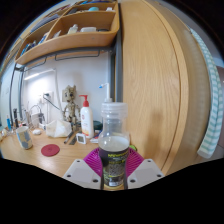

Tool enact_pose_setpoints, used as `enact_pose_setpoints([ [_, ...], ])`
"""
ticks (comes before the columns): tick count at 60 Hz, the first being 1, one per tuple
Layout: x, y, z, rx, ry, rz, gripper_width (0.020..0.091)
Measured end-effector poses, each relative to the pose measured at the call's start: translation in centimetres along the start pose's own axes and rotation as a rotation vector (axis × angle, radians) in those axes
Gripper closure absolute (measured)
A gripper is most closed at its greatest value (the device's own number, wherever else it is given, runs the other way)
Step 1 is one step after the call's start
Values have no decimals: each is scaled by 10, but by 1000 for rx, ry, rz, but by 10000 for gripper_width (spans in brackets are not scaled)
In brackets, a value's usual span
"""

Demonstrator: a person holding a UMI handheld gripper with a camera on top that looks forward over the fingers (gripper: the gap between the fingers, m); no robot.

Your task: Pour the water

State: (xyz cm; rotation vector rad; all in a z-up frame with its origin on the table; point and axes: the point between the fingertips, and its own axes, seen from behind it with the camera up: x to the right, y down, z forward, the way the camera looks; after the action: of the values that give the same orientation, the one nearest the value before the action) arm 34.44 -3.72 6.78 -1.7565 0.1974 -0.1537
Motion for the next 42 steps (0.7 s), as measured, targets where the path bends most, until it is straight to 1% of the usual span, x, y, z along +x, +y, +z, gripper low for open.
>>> enact_pose_setpoints([
  [5,-5,-1,-4,-9,-6,-20,847],
  [11,-27,-16,-12,11,-21,-128,844],
  [18,-80,-37,-14,40,-48,-380,844],
  [29,-173,-46,11,63,-93,-896,844],
  [33,-198,-54,26,90,-107,-1094,845],
  [42,-255,-80,43,184,-37,-1516,845],
])
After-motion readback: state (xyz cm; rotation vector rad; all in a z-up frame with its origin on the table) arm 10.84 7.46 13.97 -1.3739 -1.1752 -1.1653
